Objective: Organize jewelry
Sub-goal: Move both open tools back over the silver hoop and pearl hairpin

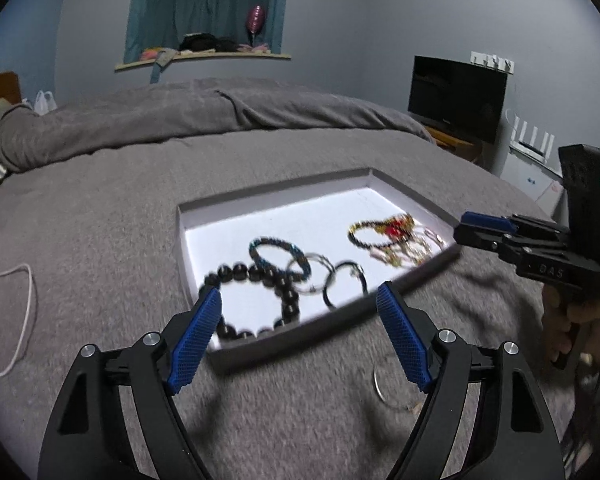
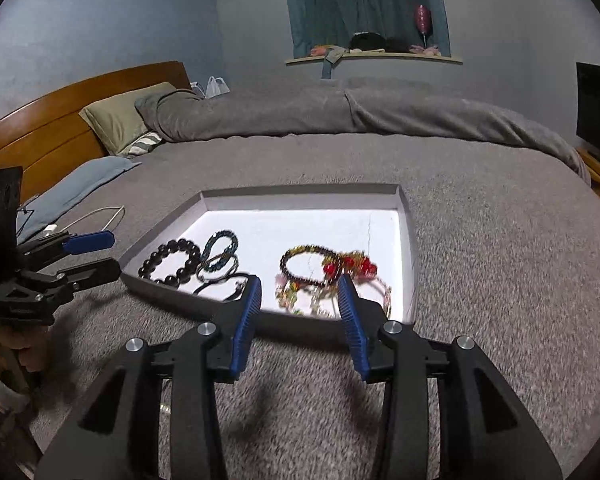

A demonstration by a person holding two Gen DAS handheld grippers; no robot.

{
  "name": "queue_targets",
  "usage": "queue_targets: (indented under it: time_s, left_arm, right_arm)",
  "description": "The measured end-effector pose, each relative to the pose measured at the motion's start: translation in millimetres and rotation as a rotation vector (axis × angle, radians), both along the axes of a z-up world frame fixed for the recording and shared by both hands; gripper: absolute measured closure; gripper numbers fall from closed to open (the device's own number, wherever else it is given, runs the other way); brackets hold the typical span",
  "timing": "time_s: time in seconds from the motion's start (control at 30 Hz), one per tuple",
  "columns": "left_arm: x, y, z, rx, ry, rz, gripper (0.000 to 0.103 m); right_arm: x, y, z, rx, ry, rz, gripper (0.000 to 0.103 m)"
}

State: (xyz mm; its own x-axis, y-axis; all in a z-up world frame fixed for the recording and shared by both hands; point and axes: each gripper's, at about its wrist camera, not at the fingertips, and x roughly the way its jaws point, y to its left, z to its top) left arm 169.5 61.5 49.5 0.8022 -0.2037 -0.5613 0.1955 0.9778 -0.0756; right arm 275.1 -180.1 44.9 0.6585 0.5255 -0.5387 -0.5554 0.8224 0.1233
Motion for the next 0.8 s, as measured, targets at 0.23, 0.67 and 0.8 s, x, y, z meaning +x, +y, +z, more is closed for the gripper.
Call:
queue_targets:
  time_s: [0.23, 0.67, 0.8]
  left_arm:
    - [-19, -9, -9, 0.021, 0.015, -0.067, 0.023]
    - [-8, -44, -44, 0.069, 0.159, -0.173, 0.054]
    - [-5, -44, -47, 0.075, 0.166, -0.164, 0.055]
  right_arm:
    - [-16, 1, -5, -0.007, 0.006, 0.020, 0.063]
    - [-32, -3, -14, -0.029, 0.027, 0.052, 0.063]
    - [-34, -8, -14, -0.031, 0.025, 0.053, 0.062]
